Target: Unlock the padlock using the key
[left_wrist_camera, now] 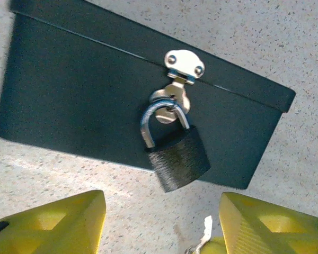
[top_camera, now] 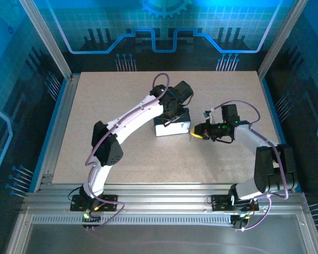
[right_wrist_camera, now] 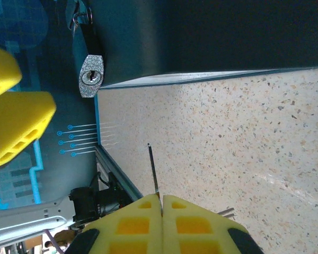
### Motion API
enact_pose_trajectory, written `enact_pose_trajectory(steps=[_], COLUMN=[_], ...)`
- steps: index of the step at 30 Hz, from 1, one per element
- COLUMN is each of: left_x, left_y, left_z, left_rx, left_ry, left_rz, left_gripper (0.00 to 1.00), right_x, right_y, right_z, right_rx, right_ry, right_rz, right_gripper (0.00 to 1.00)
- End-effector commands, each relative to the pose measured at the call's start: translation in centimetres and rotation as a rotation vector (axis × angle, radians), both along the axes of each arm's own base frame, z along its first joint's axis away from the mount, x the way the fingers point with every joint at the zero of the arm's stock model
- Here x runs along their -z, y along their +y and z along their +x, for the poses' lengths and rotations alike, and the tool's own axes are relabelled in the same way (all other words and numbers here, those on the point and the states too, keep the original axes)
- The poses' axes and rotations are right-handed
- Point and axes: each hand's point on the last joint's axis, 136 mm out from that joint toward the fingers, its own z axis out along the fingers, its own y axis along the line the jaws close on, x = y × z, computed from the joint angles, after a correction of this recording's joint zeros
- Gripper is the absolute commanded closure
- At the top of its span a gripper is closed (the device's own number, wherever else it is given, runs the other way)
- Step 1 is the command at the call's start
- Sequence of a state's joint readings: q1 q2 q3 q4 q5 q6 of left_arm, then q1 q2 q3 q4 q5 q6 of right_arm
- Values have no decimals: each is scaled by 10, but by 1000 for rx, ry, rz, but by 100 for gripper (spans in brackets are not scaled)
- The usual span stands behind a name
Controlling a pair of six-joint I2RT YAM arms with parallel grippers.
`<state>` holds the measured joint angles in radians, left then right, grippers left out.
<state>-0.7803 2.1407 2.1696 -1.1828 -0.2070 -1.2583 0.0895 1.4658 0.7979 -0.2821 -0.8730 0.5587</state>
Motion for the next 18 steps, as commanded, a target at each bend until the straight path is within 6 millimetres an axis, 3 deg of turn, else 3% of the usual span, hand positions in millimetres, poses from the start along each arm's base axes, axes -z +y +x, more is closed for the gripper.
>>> enact_pose_trajectory(steps=[1, 12, 18], left_x=[7, 33, 29], left_y=[-5, 9, 29], left_z=[2, 4, -1], left_rx=[-54, -57, 3], left_ry=[6, 65, 102], left_rz=[23, 120, 167], left_gripper=[40, 43, 48], right_x=[3, 10, 13], right_y=[1, 9, 15], right_z=[0, -2, -1], right_rx=[-9, -39, -56], right_ry=[0, 9, 16], right_rz=[32, 40, 37], right_gripper=[100, 100, 100])
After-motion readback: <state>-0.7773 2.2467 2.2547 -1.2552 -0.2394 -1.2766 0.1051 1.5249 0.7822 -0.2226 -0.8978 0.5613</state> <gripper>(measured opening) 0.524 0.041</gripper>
